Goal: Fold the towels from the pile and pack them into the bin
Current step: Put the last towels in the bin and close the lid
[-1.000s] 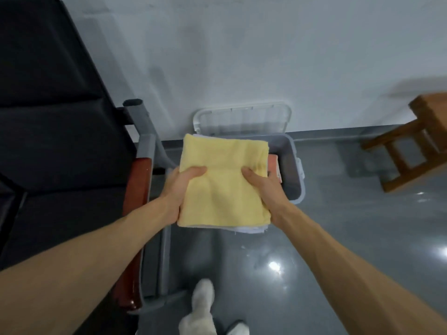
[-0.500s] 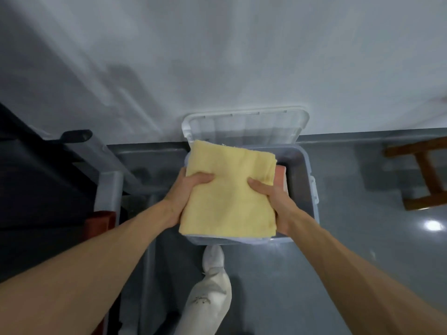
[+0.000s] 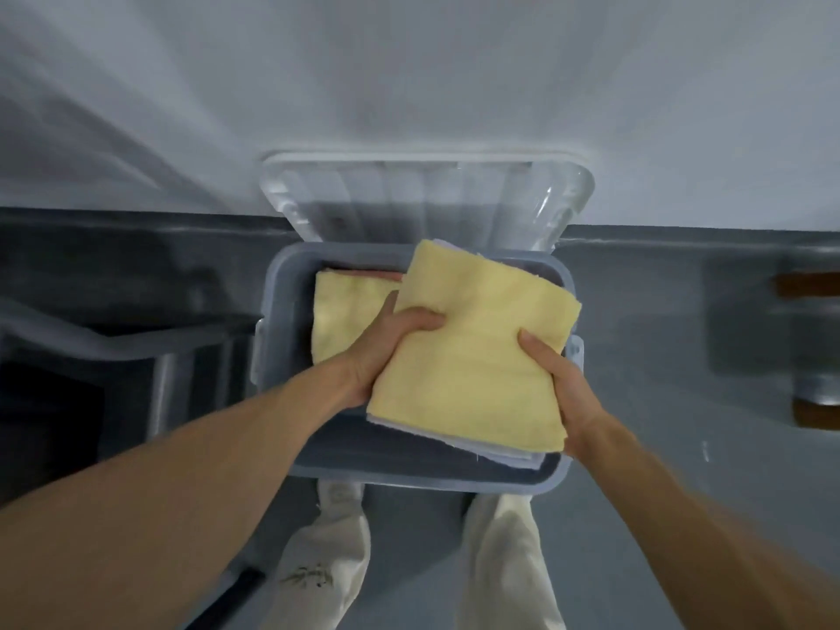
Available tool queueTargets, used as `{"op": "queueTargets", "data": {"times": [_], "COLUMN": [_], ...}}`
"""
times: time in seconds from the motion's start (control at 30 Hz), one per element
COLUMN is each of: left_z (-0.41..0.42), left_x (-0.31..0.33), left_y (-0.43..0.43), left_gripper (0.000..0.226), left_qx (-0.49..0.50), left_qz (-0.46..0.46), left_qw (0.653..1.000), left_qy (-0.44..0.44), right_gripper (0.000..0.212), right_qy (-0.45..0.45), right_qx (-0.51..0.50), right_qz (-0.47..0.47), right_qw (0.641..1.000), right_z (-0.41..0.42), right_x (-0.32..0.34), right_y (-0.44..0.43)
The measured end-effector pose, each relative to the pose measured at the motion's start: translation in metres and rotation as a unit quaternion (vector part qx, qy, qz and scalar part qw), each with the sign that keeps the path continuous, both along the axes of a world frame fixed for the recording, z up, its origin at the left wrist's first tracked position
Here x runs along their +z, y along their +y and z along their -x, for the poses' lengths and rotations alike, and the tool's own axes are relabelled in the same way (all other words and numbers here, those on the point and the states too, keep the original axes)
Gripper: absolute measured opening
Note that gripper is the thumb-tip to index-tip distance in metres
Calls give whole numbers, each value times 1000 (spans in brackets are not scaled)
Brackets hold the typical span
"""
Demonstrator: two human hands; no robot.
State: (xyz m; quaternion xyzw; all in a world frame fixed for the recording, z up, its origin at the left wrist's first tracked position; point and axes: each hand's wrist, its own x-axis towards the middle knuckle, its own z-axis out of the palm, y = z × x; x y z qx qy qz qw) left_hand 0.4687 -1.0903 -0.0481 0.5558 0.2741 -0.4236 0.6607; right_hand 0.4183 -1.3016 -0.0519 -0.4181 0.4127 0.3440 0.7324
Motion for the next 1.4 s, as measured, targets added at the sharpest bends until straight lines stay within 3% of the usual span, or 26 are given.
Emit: {"op": "queueTargets", "data": {"times": [0.07,0.2,0.47,0.67,0.8,0.9,1.07,1.3,1.4], "left_z": [-2,-3,-7,-2,0,-4,-11,-9,-7], "left_x": [-22,-61,-132,-180,-215,-236,-265,-245,-218], "left_y": [-22,-44,-32,-42,-51,-57,-62,-65,-64], "left_gripper": [67,47,46,21,36,35,58,65,66], "left_qx": [12,21,30,32,22,13,-3,-20,-37], "left_qz": [6,28,11,-69,-142,-155,-193,-190,-190], "left_qw": [1000,995,993,994,988,987,981,981,981], "left_qy": [22,98,114,81,56,33,5,19,21], "right_gripper": [59,51,43,86,74,79,84,71,67], "right_qy": [10,3,11,-30,-19,-16,-21,8,19], "right_qx": [18,37,60,73,93,102,135,154,223], "right_qz": [2,6,-8,136,222,267,331,337,377], "right_qw": [1000,999,998,988,970,958,934,929,899], "right_z": [-8,-18,-25,-35,-41,-48,-58,-55,-46], "right_x": [-22,-61,-128,-174,-202,-221,-250,-236,-212], "right_y": [-24,-49,-40,-29,-23,-20,-9,-10,-13]}}
